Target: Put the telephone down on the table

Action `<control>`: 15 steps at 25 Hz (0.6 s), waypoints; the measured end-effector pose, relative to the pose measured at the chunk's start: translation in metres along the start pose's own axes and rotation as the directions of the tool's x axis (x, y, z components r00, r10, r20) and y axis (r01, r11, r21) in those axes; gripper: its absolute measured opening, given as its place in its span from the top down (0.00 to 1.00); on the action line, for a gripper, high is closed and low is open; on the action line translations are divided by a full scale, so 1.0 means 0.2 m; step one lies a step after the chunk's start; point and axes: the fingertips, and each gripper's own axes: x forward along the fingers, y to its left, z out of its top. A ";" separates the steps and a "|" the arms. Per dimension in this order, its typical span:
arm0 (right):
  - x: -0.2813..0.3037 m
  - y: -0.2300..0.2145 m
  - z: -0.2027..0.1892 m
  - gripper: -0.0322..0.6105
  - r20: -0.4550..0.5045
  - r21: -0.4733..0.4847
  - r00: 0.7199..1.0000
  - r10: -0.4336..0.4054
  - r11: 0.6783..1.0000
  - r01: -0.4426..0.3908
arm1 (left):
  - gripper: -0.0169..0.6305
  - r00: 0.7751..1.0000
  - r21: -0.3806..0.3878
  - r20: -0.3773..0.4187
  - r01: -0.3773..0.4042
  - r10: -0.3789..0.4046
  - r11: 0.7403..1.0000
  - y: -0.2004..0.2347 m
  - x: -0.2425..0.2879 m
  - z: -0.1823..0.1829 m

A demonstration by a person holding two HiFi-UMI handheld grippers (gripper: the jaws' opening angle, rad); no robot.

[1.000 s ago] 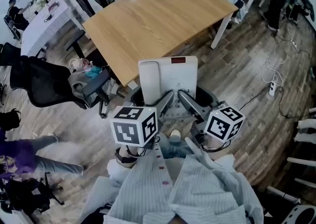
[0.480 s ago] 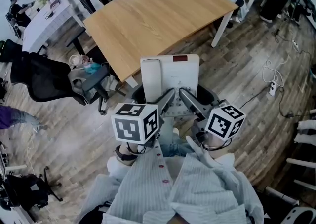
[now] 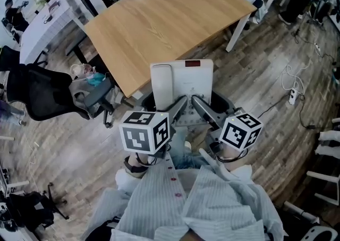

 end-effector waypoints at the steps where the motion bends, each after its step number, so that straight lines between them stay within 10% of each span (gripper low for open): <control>1: 0.03 -0.03 0.03 0.54 -0.001 -0.002 1.000 -0.004 1.000 0.004 | 0.37 1.000 -0.003 0.000 0.003 -0.003 1.000 0.01 0.04 0.03; 15: 0.51 -0.41 0.42 0.54 -0.031 -0.018 0.999 -0.025 1.000 0.024 | 0.37 1.000 -0.042 0.001 0.015 -0.015 0.999 0.29 0.56 0.46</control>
